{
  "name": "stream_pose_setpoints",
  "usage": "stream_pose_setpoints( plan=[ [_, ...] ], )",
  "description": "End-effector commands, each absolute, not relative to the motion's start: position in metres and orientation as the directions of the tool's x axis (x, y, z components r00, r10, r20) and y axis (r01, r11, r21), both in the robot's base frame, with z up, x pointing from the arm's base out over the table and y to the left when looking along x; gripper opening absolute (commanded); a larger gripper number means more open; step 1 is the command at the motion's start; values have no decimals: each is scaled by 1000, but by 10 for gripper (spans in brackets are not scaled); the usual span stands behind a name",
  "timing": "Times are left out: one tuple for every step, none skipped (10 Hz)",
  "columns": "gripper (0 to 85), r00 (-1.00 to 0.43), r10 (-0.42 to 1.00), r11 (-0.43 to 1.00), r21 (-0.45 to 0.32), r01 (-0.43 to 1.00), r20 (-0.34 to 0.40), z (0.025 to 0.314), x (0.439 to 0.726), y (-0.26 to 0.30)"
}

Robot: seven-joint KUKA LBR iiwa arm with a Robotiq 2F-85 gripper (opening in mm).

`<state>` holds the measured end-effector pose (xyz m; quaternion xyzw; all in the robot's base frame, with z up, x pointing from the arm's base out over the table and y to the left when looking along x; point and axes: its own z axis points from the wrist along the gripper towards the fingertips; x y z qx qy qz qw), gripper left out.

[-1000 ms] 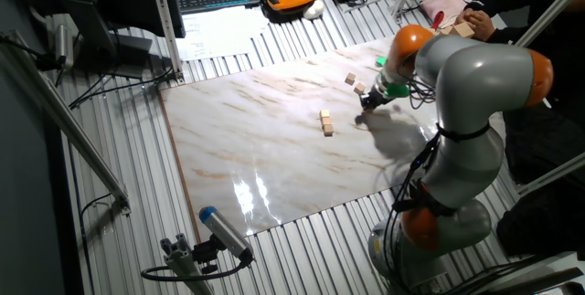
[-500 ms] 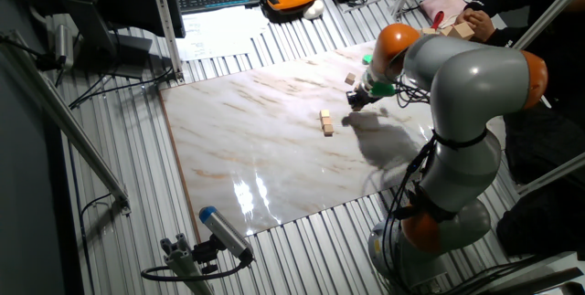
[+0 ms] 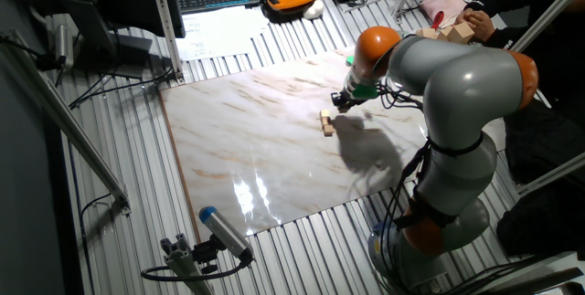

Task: Stack the blocks into a pyramid shape

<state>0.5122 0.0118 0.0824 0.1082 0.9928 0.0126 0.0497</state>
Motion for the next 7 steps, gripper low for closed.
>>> stream_pose_setpoints(
  plan=[
    [0,-975,197,980,37,194,-100,82,512,13],
    [0,-981,159,987,34,156,-111,82,512,13],
    [0,-987,124,992,45,120,-106,82,512,13],
    [0,-991,86,996,46,82,-98,82,512,13],
    [0,-993,60,997,43,56,-98,82,512,13],
    [0,-993,35,999,40,30,-109,82,512,13],
    [0,-994,42,998,58,36,-102,82,512,13]
  ],
)
